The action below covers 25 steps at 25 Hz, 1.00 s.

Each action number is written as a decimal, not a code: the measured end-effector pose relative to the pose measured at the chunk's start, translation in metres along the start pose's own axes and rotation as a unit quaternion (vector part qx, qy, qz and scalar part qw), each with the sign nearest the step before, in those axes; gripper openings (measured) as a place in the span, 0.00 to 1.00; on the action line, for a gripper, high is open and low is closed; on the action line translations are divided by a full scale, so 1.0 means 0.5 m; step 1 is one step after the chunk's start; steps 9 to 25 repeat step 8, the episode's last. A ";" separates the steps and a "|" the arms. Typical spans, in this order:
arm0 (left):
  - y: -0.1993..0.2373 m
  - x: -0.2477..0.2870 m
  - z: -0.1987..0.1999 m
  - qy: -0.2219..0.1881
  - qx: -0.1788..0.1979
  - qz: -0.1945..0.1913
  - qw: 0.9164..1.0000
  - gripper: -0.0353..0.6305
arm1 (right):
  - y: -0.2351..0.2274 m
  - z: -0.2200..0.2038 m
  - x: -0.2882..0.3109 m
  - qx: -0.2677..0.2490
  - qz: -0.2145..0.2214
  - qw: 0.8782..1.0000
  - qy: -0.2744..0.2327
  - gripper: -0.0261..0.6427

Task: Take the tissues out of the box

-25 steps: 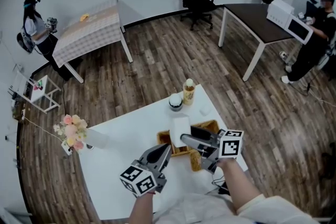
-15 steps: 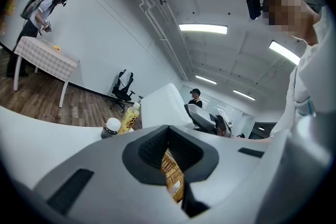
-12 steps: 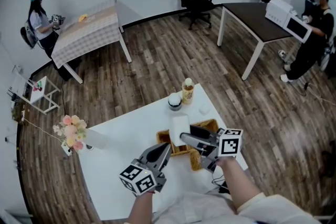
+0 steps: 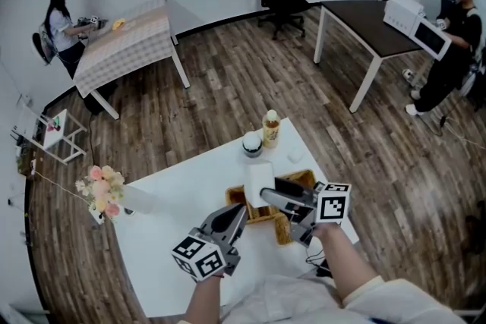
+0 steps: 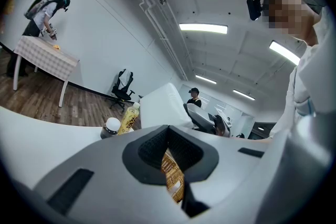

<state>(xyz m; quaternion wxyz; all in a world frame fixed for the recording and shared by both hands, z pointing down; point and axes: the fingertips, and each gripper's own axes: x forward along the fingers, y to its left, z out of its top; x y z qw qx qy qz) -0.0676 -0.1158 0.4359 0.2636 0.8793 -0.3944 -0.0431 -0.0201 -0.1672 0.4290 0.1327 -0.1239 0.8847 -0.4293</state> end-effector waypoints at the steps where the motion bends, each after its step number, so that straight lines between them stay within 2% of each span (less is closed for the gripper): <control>1: 0.000 0.001 -0.002 0.000 -0.001 0.000 1.000 0.06 | -0.002 -0.002 -0.001 0.003 -0.001 1.000 0.000 0.49; 25: 0.001 0.004 -0.010 0.000 -0.004 -0.003 1.000 0.06 | -0.008 -0.007 -0.003 0.013 -0.003 1.000 -0.003 0.49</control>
